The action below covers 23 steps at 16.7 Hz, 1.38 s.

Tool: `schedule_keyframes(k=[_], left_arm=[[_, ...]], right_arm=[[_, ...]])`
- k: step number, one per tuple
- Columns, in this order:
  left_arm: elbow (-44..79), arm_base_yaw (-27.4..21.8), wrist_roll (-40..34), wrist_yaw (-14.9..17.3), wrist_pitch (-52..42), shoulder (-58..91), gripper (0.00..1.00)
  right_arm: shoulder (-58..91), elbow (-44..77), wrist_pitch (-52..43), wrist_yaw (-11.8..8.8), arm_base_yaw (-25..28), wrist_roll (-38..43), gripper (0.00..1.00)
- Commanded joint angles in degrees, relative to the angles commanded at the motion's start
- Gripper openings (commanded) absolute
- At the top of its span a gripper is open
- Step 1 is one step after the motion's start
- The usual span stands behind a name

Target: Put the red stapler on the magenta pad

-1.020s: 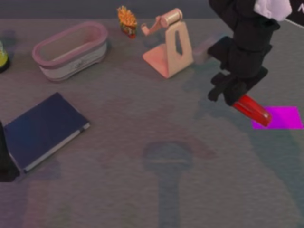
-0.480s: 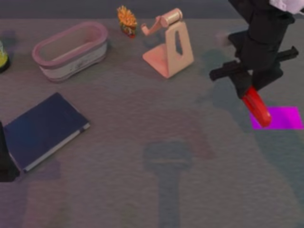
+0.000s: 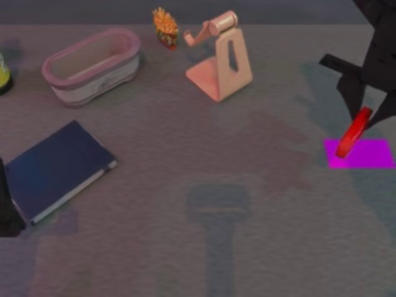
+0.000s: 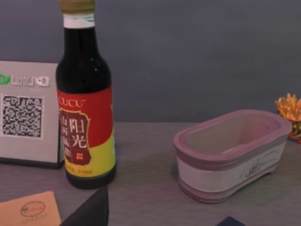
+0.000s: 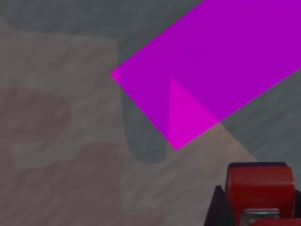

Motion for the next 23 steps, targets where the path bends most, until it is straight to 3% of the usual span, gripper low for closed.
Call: schedule_keyframes(k=[5,9,18,23], left_arm=[[0.0,0.0,0.0,0.0,0.0,0.0,1.0],[0.0,0.0,0.0,0.0,0.0,0.0,1.0],[0.0,0.0,0.0,0.0,0.0,0.0,1.0],[0.0,0.0,0.0,0.0,0.0,0.0,1.0]], right_arm=[[-1.41,-1.76,0.71,0.08,-5.73,27.64,0.0],[-3.77,-2.96,2.29,-0.09,-8.95,40.12,0.0],[-4.01,-3.81,3.7,-0.2,-9.33,43.2,0.0],[-1.11,-11.47,15.1,-0.19,-7.96,44.97,0.0]])
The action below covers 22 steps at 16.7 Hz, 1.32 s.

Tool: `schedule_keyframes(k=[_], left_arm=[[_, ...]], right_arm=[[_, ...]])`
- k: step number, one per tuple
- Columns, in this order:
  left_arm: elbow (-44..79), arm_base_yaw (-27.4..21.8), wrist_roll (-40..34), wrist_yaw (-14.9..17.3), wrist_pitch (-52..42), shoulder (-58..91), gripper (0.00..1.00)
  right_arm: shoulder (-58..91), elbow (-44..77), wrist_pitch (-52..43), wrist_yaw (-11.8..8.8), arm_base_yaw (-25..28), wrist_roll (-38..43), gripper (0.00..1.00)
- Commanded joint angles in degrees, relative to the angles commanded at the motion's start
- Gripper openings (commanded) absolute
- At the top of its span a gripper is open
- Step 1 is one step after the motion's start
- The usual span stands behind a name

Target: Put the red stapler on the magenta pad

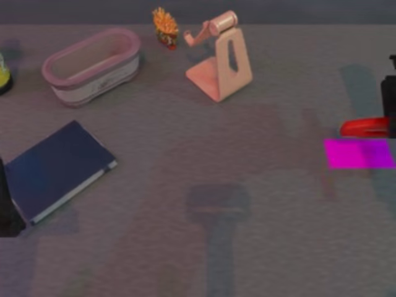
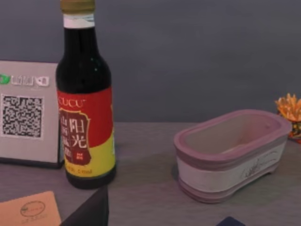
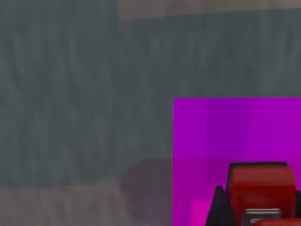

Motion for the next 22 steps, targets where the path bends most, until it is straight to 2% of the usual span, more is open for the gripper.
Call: schedule_keyframes(k=[3,8,21,22], left_arm=[[0.0,0.0,0.0,0.0,0.0,0.0,1.0],[0.0,0.0,0.0,0.0,0.0,0.0,1.0],[0.0,0.0,0.0,0.0,0.0,0.0,1.0],[0.0,0.0,0.0,0.0,0.0,0.0,1.0]], right_arm=[[1.9,-4.52,6.07,0.08,0.96,0.98,0.0],[2.31,-5.48,7.11,0.09,1.18,1.18,0.0],[2.31,-5.48,7.11,0.09,1.18,1.18,0.98],[2.31,-5.48,7.11,0.09,1.18,1.18,1.0]])
